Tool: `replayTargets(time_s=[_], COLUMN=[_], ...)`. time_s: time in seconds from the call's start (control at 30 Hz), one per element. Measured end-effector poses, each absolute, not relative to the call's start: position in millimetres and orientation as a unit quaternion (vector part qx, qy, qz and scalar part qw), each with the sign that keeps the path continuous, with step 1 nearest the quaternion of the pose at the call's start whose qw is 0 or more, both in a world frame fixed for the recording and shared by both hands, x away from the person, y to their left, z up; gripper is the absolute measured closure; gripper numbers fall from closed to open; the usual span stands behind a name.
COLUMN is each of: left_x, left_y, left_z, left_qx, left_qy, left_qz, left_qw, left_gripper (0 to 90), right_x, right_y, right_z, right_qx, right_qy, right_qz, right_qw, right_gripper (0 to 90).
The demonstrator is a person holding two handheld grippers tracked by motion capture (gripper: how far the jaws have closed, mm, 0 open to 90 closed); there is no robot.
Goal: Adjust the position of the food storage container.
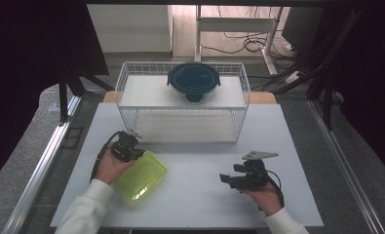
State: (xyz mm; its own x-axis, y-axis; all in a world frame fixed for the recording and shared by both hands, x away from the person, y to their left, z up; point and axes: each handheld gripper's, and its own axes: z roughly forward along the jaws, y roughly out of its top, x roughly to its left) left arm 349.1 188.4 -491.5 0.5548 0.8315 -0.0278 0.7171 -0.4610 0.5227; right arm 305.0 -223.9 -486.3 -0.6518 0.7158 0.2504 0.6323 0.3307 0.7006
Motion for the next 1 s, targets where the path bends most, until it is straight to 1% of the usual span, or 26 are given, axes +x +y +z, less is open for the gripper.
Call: replayTargets(time_s=[0.23,0.4,0.5,0.6,0.67,0.77,0.9,1.0], left_x=[344.9,337.6,335.4,335.6,336.0,335.3,328.0,316.6], left_y=[170.2,151.6,145.4,145.7,148.1,156.3,172.4,191.4], left_z=[-490.6,-488.1,-487.5,-487.6,-487.4,-483.3,-473.9,-466.4], left_qx=[0.861,0.883,0.888,0.888,0.885,0.874,0.85,0.825], left_qy=[0.43,0.391,0.379,0.38,0.387,0.406,0.436,0.465], left_qz=[0.101,0.093,0.089,0.088,0.097,0.105,0.124,0.136], left_qw=[0.252,0.244,0.243,0.244,0.238,0.245,0.269,0.292], left_gripper=[90.0,90.0,90.0,90.0,90.0,90.0,90.0,90.0], right_x=[305.6,305.9,306.3,306.5,306.4,306.5,306.3,306.0], right_y=[-225.1,-224.6,-224.9,-225.2,-225.3,-225.6,-226.7,-227.2], right_z=[-486.6,-487.7,-488.6,-489.5,-489.9,-490.4,-490.0,-489.9], right_qx=[0.417,0.419,0.42,0.421,0.422,0.423,0.424,0.424], right_qy=[0.812,0.813,0.812,0.812,0.812,0.812,0.811,0.811], right_qz=[0.405,0.402,0.401,0.4,0.399,0.398,0.399,0.399], right_qw=[0.051,0.054,0.055,0.055,0.054,0.054,0.055,0.056], right_gripper=[24.4,24.3,24.3,24.3,24.3,24.3,24.3,24.3])
